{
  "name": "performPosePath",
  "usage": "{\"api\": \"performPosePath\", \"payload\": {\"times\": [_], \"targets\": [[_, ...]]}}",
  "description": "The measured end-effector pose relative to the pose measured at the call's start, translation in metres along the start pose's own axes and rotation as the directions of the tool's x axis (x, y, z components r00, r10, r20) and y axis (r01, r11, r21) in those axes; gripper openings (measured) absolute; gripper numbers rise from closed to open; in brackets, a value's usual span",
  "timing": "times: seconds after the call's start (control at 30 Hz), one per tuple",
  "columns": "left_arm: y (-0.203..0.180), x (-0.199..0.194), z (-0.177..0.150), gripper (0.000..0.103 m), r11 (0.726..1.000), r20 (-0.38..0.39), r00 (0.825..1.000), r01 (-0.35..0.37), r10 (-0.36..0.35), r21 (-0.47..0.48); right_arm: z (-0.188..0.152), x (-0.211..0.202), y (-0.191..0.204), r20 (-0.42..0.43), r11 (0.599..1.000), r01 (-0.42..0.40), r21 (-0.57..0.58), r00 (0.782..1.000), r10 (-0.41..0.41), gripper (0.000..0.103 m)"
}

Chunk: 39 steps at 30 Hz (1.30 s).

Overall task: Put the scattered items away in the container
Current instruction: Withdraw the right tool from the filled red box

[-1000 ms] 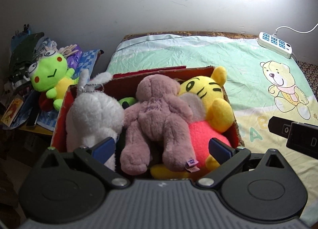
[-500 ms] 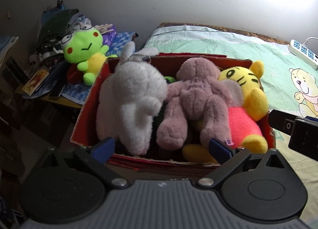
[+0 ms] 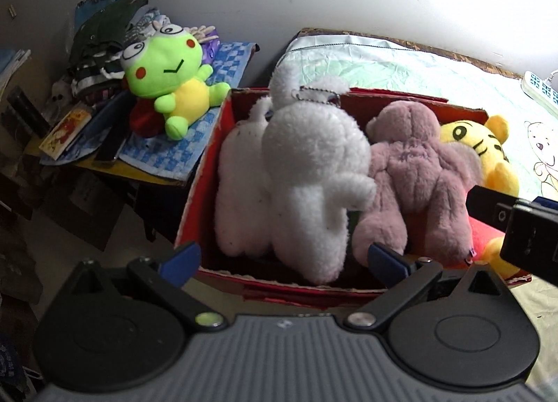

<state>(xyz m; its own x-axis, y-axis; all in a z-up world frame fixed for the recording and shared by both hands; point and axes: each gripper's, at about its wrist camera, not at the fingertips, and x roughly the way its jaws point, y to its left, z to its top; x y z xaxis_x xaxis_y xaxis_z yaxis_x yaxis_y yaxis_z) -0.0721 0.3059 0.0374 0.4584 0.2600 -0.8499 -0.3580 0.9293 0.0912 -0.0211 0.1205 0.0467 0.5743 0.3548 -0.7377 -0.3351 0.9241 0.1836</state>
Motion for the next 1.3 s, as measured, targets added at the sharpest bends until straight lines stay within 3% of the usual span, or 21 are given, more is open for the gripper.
{"api": "performPosePath", "payload": {"times": [0.13, 0.27, 0.37, 0.5, 0.77, 1.3], "targets": [[0.012, 0.008, 0.008, 0.102, 1.0, 0.005, 1.0, 0.03, -0.03, 0.005, 0.001, 0.002, 0.014, 0.018, 0.998, 0.056, 0.003, 0.998, -0.056, 0.078], [0.02, 0.011, 0.014, 0.102, 0.998, 0.031, 0.998, 0.049, -0.05, 0.026, 0.003, -0.003, 0.022, 0.069, 0.99, 0.134, 0.035, 0.988, -0.136, 0.088], [0.026, 0.014, 0.018, 0.102, 0.998, 0.032, 0.997, 0.066, -0.067, 0.022, 0.005, -0.003, 0.029, 0.07, 0.986, 0.164, 0.023, 0.984, -0.165, 0.088], [0.027, 0.015, 0.022, 0.102, 0.997, 0.042, 0.998, 0.045, -0.048, 0.059, 0.002, -0.004, 0.035, 0.052, 0.989, 0.14, 0.047, 0.988, -0.143, 0.088], [0.045, 0.016, 0.021, 0.102, 0.996, 0.067, 0.994, 0.079, -0.081, 0.036, -0.006, -0.008, 0.042, 0.067, 0.97, 0.231, 0.075, 0.969, -0.236, 0.087], [0.055, 0.006, 0.018, 0.102, 0.995, 0.118, 0.99, 0.069, -0.076, 0.068, 0.002, 0.009, 0.046, -0.011, 0.979, 0.167, 0.114, 0.986, -0.166, 0.083]]}}
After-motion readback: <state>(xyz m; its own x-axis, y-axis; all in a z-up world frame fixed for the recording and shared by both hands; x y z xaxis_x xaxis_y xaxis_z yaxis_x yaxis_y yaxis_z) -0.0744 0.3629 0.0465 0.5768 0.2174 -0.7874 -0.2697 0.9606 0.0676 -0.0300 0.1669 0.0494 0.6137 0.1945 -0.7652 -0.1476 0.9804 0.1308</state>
